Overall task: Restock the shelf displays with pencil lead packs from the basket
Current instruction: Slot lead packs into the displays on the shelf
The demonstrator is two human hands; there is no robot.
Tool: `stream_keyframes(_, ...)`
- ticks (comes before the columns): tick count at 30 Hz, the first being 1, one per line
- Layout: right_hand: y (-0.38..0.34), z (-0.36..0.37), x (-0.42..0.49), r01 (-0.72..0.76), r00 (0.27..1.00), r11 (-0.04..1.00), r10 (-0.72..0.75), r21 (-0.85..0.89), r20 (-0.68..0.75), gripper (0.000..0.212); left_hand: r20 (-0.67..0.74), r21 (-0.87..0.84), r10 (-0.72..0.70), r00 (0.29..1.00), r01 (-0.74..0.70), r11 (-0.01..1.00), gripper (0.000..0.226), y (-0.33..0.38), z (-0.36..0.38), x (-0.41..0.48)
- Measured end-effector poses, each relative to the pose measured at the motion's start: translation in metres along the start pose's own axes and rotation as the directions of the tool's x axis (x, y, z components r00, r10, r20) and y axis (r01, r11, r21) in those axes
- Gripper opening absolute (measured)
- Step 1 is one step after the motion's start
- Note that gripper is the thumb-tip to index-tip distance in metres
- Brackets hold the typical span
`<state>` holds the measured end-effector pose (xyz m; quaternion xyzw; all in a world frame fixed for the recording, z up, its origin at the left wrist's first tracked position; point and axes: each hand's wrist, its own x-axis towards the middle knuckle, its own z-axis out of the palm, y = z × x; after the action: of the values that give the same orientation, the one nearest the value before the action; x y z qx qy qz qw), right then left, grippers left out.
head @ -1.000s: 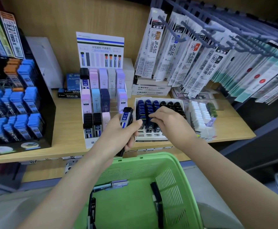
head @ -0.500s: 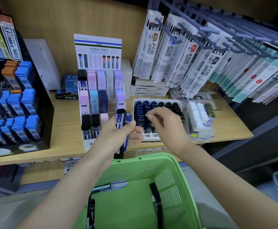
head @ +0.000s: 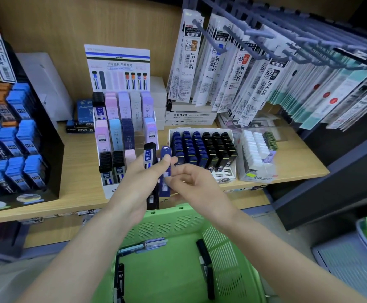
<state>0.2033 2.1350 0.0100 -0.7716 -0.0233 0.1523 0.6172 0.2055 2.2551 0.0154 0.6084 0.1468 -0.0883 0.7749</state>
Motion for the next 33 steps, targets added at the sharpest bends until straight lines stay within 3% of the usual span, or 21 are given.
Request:
stream_keyframes(2,0.001,-0.008,-0.002,0.062,0.99,0.98,-0.085,-0.191,-0.117,0.015,-0.011,0.01,-0.015,1.0,0.015,1.0,0.012,-0.001,-0.002,0.002)
stream_keyframes(4,0.002,-0.018,-0.007,0.148,0.957,0.886,-0.241,-0.44,-0.164,0.014,0.006,0.002,-0.018,1.0,0.018,1.0,0.011,0.0,-0.002,0.0)
stream_keyframes(6,0.003,-0.023,-0.011,0.201,0.926,0.739,-0.358,-0.643,-0.123,0.005,0.027,0.063,0.001,1.0,-0.003,0.998,0.014,0.002,0.0,-0.003)
stream_keyframes(8,0.008,-0.023,-0.011,0.241,0.863,0.496,-0.502,-0.834,-0.05,0.005,0.041,0.144,0.023,0.999,-0.029,0.989,0.018,0.001,0.001,-0.006)
stream_keyframes(10,0.011,-0.02,-0.01,0.251,0.78,0.329,-0.625,-0.91,-0.011,0.007,0.043,0.162,0.034,0.999,-0.04,0.986,0.02,0.001,0.001,-0.007)
stream_keyframes(12,0.011,-0.017,-0.01,0.272,0.733,0.293,-0.68,-0.917,-0.001,0.008,0.031,0.151,0.033,0.999,-0.038,0.988,0.018,0.001,0.001,-0.008)
stream_keyframes(15,0.015,-0.016,-0.011,0.316,0.753,0.36,-0.658,-0.878,0.002,0.015,0.021,0.143,0.019,1.0,-0.022,0.99,0.013,0.002,0.001,-0.008)
stream_keyframes(19,0.011,-0.018,-0.018,0.299,0.902,0.685,-0.431,-0.664,-0.038,0.022,-0.012,0.188,0.031,0.999,-0.028,0.982,0.019,0.002,0.0,-0.004)
stream_keyframes(21,0.006,-0.021,-0.021,0.279,0.925,0.795,-0.373,-0.538,-0.071,0.02,0.0,0.189,0.037,0.999,-0.036,0.981,0.018,0.003,0.001,-0.004)
stream_keyframes(26,-0.011,-0.027,-0.011,0.243,0.939,0.896,-0.313,-0.37,-0.142,0.018,0.096,0.238,0.04,0.995,-0.062,0.969,0.011,0.005,0.001,-0.008)
stream_keyframes(29,-0.021,-0.033,-0.001,0.233,0.962,0.902,-0.269,-0.364,-0.052,0.015,0.163,0.304,0.033,0.986,-0.082,0.949,0.007,0.005,0.001,-0.01)
stream_keyframes(31,-0.026,-0.038,0.004,0.235,0.966,0.898,-0.258,-0.372,-0.014,0.016,0.151,0.304,0.065,0.986,-0.109,0.947,0.006,0.005,0.001,-0.01)
stream_keyframes(33,-0.031,-0.045,0.009,0.234,0.957,0.892,-0.282,-0.387,-0.07,0.02,0.073,0.281,0.103,0.992,-0.12,0.952,0.005,0.006,-0.002,-0.008)
